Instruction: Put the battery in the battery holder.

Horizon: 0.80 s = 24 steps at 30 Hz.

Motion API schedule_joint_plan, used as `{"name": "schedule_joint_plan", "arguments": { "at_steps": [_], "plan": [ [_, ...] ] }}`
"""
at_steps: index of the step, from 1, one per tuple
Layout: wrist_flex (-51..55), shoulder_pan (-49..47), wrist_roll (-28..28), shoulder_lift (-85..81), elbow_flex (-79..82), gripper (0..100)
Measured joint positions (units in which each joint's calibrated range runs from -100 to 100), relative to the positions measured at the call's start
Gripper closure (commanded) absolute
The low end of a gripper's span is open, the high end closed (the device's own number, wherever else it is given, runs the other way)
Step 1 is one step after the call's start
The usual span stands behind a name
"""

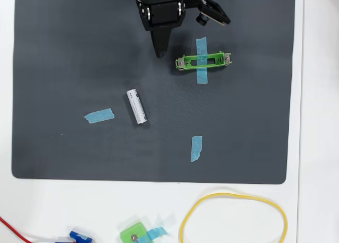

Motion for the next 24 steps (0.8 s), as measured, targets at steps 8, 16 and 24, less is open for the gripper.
{"name": "schedule_joint_plan", "arguments": {
  "at_steps": [8,16,24],
  "plan": [
    [-0.52,0.11,1.35,0.00,0.00,83],
    [-0.69,0.45,2.18,0.17,-4.26,80],
    [-0.69,0.45,1.50,0.42,-11.98,80]
  ]
}}
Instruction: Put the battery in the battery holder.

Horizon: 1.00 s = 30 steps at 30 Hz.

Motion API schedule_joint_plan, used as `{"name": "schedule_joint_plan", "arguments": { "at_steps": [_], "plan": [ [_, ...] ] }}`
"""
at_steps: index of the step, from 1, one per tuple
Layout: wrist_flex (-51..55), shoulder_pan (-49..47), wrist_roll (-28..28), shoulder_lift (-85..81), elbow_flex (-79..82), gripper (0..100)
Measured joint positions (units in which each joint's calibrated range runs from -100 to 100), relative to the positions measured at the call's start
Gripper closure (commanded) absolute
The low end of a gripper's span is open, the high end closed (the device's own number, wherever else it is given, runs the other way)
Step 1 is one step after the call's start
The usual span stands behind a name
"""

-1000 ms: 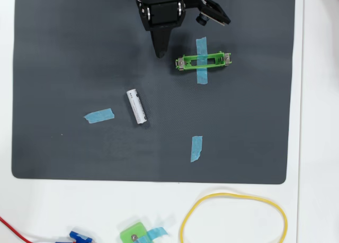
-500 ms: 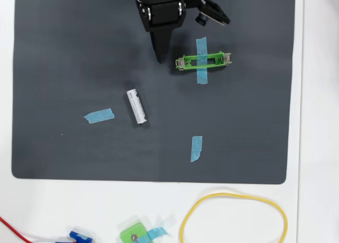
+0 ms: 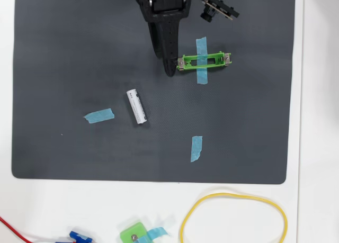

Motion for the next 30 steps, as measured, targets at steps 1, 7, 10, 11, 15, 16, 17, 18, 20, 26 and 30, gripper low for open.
{"name": "schedule_joint_plan", "arguments": {
  "at_steps": [1,7,10,11,15,16,17,18,20,26,30],
  "plan": [
    [0.09,0.00,-0.26,0.00,-0.09,80],
    [0.09,0.00,-0.57,0.08,-0.91,80],
    [0.09,0.00,-1.87,1.19,-2.00,80],
    [0.26,0.22,-2.49,2.21,-2.63,80],
    [0.26,1.68,-4.04,9.51,-6.99,80],
    [0.26,1.80,-4.20,12.73,-8.71,80],
    [0.26,1.80,-4.35,15.53,-10.44,80],
    [0.26,1.80,-4.46,18.51,-12.34,80],
    [0.26,1.80,-5.08,24.87,-16.70,79],
    [0.26,1.80,-10.78,43.38,-29.04,79],
    [0.26,0.67,-15.81,50.76,-32.58,79]
  ]
}}
